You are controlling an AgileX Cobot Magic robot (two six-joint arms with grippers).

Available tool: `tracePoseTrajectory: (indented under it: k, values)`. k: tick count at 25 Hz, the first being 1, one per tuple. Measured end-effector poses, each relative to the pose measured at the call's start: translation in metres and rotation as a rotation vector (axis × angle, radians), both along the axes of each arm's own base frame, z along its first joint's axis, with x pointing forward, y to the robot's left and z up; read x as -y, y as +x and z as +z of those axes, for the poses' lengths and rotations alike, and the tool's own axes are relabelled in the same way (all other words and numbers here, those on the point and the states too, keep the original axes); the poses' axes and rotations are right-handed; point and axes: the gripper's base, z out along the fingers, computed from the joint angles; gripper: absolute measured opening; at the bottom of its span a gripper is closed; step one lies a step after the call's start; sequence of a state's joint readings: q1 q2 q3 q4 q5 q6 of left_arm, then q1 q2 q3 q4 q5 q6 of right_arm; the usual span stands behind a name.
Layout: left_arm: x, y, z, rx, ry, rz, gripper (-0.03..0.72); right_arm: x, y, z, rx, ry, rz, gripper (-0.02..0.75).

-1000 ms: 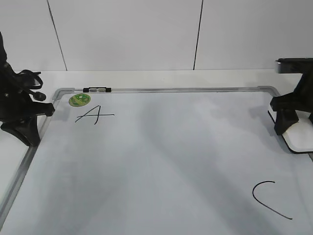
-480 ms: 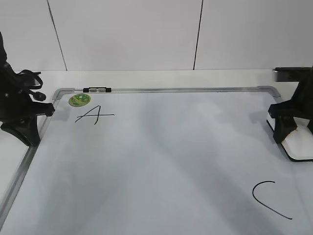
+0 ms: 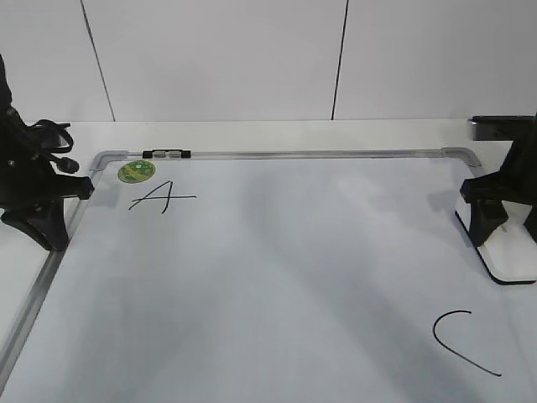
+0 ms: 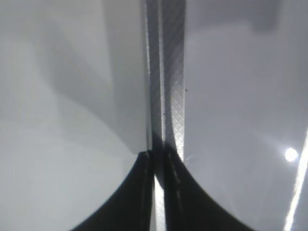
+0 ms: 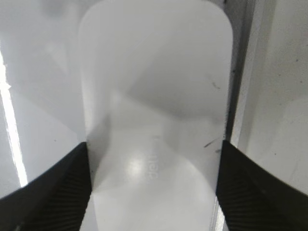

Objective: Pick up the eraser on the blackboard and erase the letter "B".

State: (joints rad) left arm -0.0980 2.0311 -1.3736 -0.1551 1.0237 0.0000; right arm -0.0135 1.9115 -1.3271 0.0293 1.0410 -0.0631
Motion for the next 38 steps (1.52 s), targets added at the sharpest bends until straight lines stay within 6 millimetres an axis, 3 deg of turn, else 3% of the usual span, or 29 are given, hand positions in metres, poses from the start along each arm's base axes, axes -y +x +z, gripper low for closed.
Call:
tracePoseTrajectory:
  k: [25, 38]
  values:
    - [0.000, 0.000, 0.000, -0.002, 0.000, 0.000, 0.020, 0.000, -0.004, 0.003, -0.056, 0.005, -0.011, 0.605]
    - [0.000, 0.000, 0.000, -0.004, 0.000, 0.000, 0.020, -0.003, 0.019, 0.050, 0.038, 0.036, -0.019, 0.605]
